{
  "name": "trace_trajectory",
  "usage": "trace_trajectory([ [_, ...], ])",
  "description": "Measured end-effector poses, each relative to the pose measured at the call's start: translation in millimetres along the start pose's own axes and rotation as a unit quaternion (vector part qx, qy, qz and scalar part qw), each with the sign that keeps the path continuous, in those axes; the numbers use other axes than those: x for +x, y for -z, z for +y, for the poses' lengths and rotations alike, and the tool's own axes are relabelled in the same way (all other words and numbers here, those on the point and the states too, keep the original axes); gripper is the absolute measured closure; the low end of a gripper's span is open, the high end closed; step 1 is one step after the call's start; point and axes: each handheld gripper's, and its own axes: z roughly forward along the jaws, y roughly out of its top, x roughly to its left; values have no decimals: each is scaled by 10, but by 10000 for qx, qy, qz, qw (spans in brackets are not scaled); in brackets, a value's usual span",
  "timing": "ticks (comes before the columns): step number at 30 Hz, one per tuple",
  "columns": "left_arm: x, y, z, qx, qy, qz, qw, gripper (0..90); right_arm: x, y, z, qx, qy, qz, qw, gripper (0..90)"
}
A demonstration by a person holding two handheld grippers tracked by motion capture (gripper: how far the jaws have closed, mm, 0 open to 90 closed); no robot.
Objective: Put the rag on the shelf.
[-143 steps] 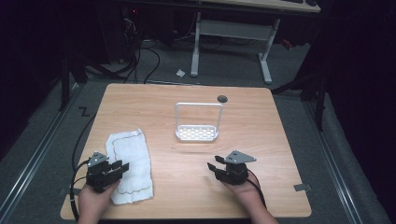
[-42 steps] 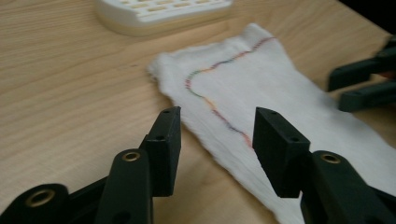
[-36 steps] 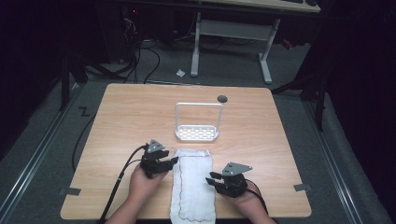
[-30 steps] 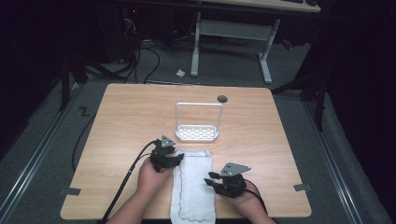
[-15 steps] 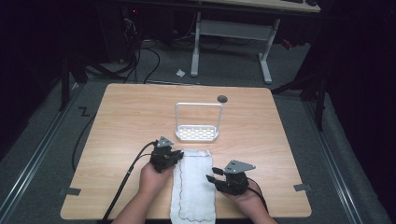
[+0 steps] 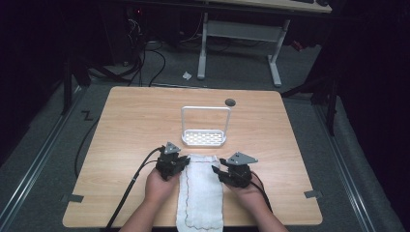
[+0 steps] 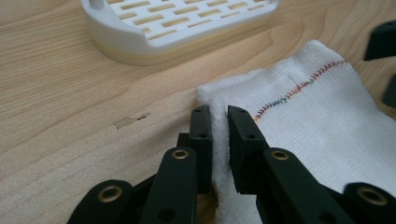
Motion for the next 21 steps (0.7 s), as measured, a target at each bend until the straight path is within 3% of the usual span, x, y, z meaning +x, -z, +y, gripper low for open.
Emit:
trace_trajectory([
  [8,-1,2,1,12,-14,3,10000,804,-187,-299,126,220,-473,69,9986,504],
  [21,3,1,0,-6,30,-8,10000,797,-195,-351,77,435,-532,194,9974,534],
])
